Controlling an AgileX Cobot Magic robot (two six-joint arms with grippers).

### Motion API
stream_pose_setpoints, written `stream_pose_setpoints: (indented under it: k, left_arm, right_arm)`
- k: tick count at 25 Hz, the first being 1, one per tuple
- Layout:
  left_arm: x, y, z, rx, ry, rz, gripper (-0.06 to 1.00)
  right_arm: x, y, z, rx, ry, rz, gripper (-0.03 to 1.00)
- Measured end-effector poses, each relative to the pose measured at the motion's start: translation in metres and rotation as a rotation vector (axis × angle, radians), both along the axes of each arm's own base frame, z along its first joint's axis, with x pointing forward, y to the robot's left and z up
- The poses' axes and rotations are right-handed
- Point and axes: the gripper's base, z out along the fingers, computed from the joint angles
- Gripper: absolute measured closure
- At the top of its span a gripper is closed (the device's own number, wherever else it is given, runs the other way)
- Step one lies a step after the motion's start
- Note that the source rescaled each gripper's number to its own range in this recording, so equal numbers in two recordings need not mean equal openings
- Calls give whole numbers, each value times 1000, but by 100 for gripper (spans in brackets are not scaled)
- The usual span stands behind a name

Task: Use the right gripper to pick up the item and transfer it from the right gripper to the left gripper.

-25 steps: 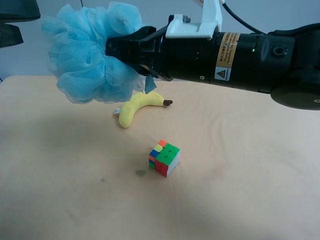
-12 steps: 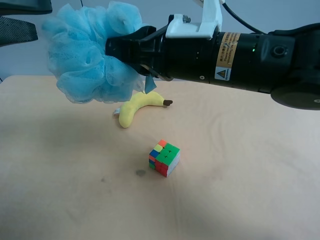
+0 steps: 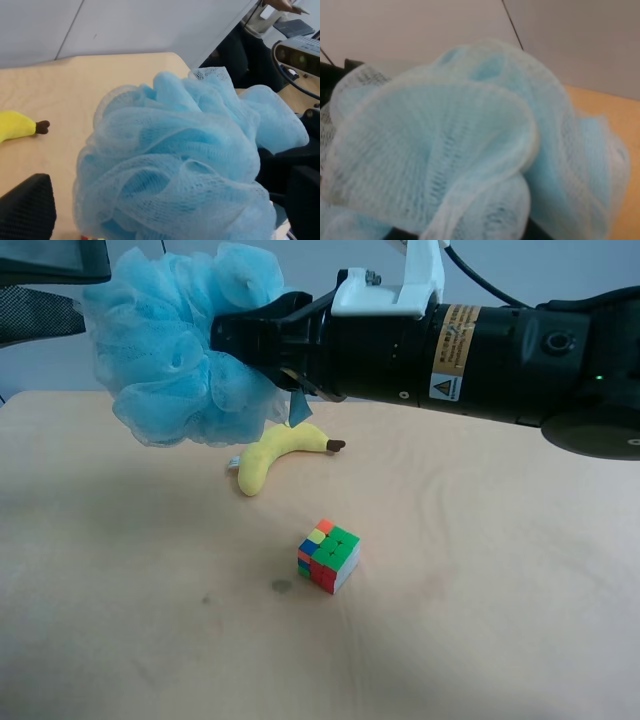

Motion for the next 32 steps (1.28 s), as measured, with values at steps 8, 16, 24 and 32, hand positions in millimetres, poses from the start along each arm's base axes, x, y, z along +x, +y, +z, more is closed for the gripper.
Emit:
stream_pose_setpoints:
  k: [8, 16, 24, 32]
  left_arm:
    - [-1, -1, 0, 1, 3, -10, 7]
    - [0, -7, -2, -8, 14, -43, 7]
    - [10, -52, -19, 33, 47, -153, 7]
    - [13, -64, -22, 64, 11, -114, 7]
  right_arm:
    - [-2, 1, 7, 73, -14, 26, 95]
    - [-3, 2, 8, 92, -22, 37, 95]
    - [-3, 2, 8, 93, -22, 37, 95]
    - [-3, 2, 9, 94, -21, 36, 96]
